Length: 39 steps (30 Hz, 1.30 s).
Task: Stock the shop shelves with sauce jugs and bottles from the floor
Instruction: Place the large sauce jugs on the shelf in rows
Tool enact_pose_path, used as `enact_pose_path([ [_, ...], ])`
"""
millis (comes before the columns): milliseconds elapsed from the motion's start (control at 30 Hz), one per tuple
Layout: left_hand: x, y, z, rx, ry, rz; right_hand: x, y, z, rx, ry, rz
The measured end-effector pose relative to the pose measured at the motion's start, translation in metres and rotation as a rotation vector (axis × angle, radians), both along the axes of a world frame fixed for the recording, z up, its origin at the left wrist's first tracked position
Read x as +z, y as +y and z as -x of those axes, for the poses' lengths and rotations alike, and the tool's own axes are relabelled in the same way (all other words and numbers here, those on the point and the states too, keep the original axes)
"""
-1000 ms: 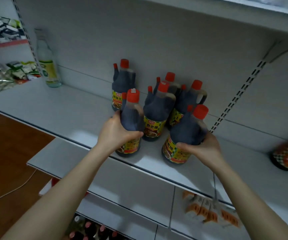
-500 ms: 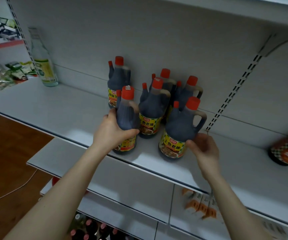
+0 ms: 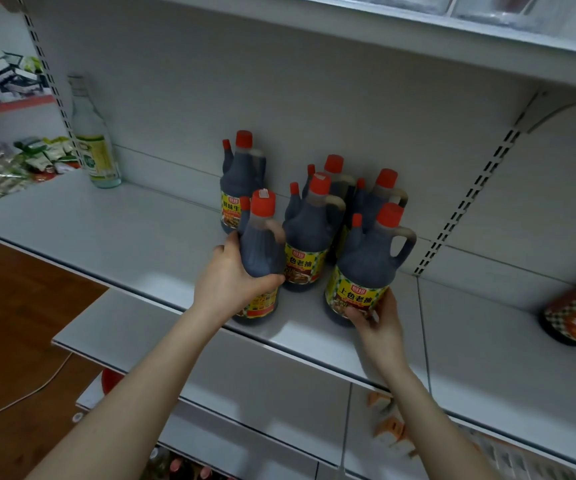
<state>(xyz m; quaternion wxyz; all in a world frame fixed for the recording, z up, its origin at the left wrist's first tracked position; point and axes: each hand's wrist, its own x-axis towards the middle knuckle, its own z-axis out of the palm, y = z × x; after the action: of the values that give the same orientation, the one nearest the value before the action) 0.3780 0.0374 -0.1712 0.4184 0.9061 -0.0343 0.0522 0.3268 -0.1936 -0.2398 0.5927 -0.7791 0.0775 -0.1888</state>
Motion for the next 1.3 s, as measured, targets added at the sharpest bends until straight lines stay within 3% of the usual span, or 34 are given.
enact_pose_path([
  [900, -0.001, 0.000, -0.002, 0.006, 0.024, 0.007, -0.021, -0.009, -0.043, -0.025, -0.004, 0.009],
  [1300, -0.001, 0.000, -0.002, 0.002, 0.021, -0.003, -0.016, -0.014, -0.043, 0.095, 0.035, -0.030],
])
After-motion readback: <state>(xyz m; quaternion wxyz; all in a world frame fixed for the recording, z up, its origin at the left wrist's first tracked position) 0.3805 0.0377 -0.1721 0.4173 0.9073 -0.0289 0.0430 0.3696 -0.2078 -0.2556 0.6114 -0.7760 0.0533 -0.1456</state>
